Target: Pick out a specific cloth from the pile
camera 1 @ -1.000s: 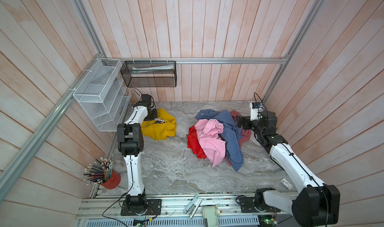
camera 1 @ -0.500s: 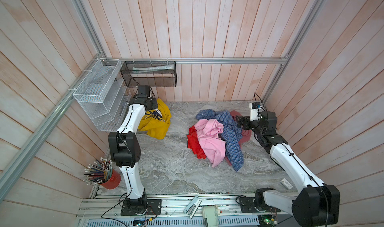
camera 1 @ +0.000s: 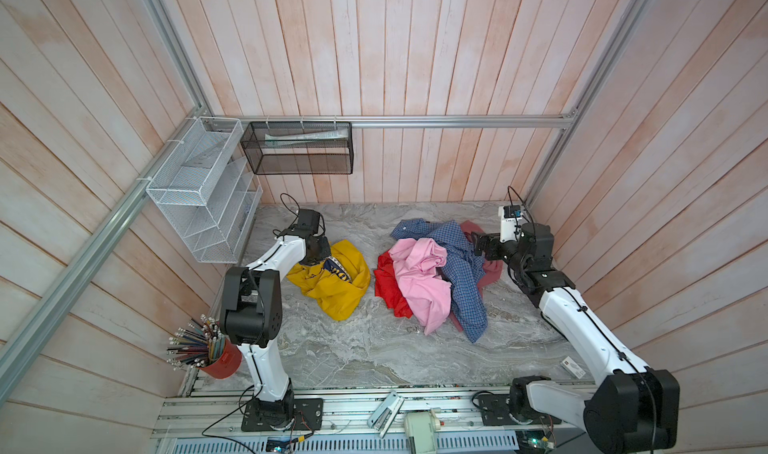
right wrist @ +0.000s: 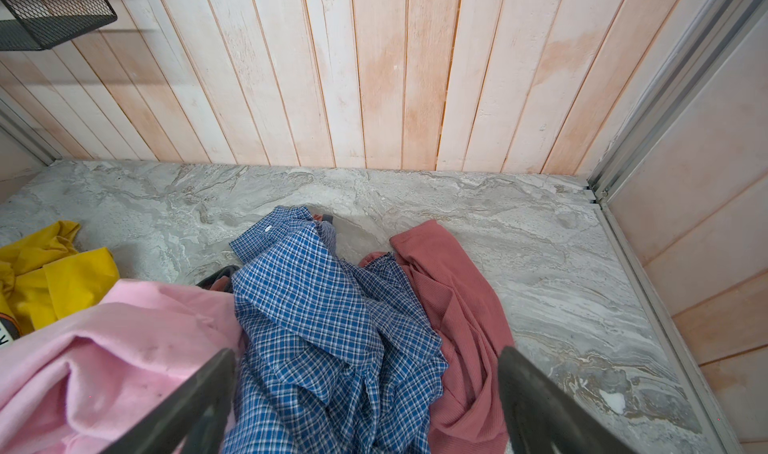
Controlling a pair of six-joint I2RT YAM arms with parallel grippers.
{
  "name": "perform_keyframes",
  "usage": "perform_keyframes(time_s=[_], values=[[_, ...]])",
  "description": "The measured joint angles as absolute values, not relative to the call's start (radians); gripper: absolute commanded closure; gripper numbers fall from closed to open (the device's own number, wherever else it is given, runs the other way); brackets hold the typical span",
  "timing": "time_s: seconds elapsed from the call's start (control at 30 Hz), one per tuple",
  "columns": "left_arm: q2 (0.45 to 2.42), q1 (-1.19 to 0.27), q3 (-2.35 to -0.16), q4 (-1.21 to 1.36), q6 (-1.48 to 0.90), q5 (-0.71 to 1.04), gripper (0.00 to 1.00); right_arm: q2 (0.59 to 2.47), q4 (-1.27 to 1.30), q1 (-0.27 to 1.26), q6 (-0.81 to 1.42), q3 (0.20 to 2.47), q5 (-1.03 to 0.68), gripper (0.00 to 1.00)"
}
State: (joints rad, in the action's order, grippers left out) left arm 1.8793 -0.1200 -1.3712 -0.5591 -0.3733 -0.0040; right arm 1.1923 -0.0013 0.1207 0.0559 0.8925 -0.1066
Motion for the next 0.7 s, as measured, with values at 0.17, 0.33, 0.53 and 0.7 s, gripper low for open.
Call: perform_keyframes(time_s=[0.17,0.33,0.53,0.7], values=[[1.848,-0.120,-1.371,-0.542,-0.389,0.001,0.51,1.182,-0.005,0.121,0.056,0.880,-0.106,0.02],[1.760,-0.128,-1.371,-0.533,-0.342,0.036,0.22,1.176,-0.009,0.119,0.055,0.877,-0.106,0.02],[1.684,-0.239,-1.345,-0.547,-0.218,0.025,0.06,1.174,-0.009,0.118,0.055,0.877,-0.105,0.02],[1.713,-0.336,-1.260,-0.591,-0.142,0.001,0.02,1.174,-0.009,0.116,0.051,0.877,-0.106,0.02]])
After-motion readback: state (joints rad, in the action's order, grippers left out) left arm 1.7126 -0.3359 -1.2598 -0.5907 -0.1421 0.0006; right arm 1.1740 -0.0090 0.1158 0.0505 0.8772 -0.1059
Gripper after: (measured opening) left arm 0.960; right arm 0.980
